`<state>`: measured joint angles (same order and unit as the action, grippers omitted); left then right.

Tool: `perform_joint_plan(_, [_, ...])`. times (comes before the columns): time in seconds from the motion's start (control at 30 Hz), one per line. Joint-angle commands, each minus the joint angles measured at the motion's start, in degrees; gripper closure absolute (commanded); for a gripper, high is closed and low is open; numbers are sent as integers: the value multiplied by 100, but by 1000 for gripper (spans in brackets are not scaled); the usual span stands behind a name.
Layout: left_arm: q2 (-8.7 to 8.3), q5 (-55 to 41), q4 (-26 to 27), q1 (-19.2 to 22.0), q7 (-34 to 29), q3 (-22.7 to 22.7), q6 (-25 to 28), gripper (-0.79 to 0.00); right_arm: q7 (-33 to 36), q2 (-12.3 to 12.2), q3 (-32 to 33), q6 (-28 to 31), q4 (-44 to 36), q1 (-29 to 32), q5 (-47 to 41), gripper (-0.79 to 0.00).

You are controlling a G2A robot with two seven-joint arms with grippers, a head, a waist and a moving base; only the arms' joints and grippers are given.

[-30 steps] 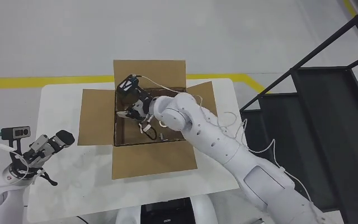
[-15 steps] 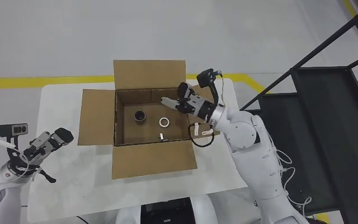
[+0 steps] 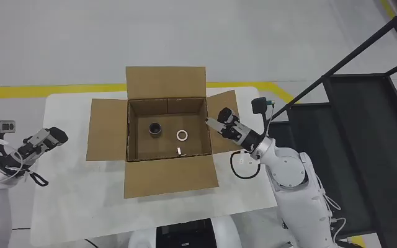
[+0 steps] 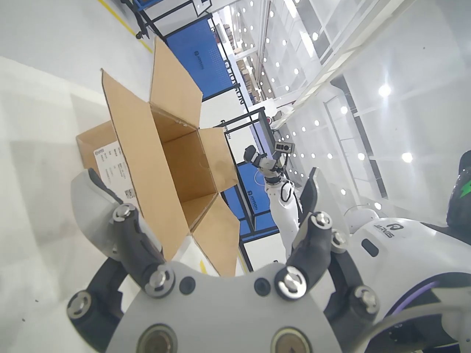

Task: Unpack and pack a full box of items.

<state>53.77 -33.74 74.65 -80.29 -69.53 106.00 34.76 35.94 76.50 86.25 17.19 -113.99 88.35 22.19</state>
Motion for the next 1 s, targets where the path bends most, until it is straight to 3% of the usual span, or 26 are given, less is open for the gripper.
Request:
perform_joint_plan(0.0, [1,0,7,-12,-2,2,-2,-785,-7,1,2,-1,0,0,1,-785])
perform_joint_plan(0.43, [-2,356,45,12,85,-101,47,-785,-73,-11,62,-101,85,0,-96,-785])
perform_joint_plan(0.57, [8,790,-332,432,315,-365,282,-785,-178,-55,519,-357,180,71,-451,-785])
perform_joint_plan(0.73, [59,1106,-703,1083,406,-1013,405,-785,-312,-104,962,-511,353,251,-671,-785])
perform_joint_plan(0.97, [164,1096,-1332,1617,567,-1814,566,-785,-420,-145,1055,-797,752,310,-546,-785])
